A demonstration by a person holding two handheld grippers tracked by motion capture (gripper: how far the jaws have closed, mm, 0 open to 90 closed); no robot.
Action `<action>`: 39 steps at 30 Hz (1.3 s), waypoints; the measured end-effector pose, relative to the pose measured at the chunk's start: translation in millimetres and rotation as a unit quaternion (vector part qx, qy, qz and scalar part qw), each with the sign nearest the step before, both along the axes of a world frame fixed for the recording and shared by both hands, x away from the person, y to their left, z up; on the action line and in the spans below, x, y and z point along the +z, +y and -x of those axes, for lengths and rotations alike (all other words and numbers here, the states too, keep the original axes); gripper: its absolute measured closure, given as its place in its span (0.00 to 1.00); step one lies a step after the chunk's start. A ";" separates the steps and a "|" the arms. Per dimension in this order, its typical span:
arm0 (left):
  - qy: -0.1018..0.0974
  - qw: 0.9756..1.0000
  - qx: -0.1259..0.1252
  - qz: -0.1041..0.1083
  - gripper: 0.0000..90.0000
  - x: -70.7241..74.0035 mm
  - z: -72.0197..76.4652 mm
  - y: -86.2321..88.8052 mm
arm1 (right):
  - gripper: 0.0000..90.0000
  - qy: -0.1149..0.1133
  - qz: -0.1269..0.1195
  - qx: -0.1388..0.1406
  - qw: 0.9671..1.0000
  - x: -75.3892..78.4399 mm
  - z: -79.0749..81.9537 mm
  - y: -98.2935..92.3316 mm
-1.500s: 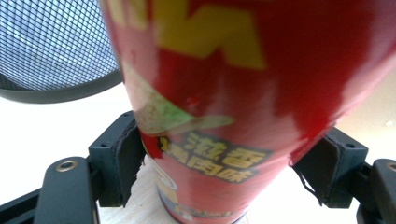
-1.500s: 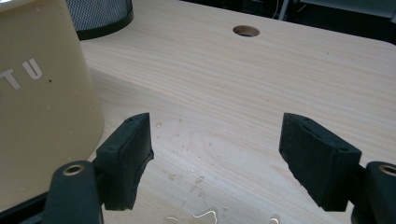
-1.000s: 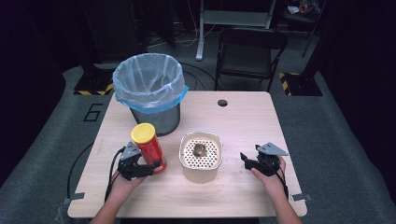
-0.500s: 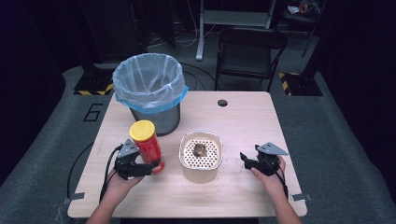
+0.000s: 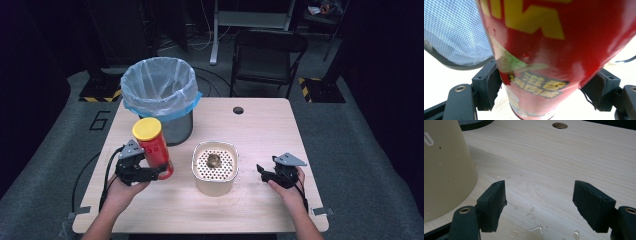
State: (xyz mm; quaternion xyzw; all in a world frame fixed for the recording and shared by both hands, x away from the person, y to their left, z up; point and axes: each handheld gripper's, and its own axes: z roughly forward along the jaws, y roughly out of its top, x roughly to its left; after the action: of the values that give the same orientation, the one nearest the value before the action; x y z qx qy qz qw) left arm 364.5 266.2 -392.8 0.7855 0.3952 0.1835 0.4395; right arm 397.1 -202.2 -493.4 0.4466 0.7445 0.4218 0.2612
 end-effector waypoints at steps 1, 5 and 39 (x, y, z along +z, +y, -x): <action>0.002 1.000 -0.002 0.001 0.26 5.0 0.5 0.8 | 0.29 0.000 -0.002 -0.001 1.000 0.2 0.1 -0.9; 0.004 1.000 -0.004 0.003 0.26 14.1 1.9 1.3 | 0.29 0.000 -0.001 0.001 1.000 -0.3 -0.2 -2.0; -0.009 1.000 -0.013 0.002 0.26 151.2 -36.1 -4.2 | 0.29 0.016 0.004 0.003 1.000 -7.2 -4.6 -3.4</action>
State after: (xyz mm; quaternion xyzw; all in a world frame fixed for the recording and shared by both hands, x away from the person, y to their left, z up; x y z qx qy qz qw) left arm 400.6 261.9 -241.6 0.7877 0.3817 0.1840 0.4472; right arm 401.7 -205.6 -500.6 0.4497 0.7516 0.4125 0.2502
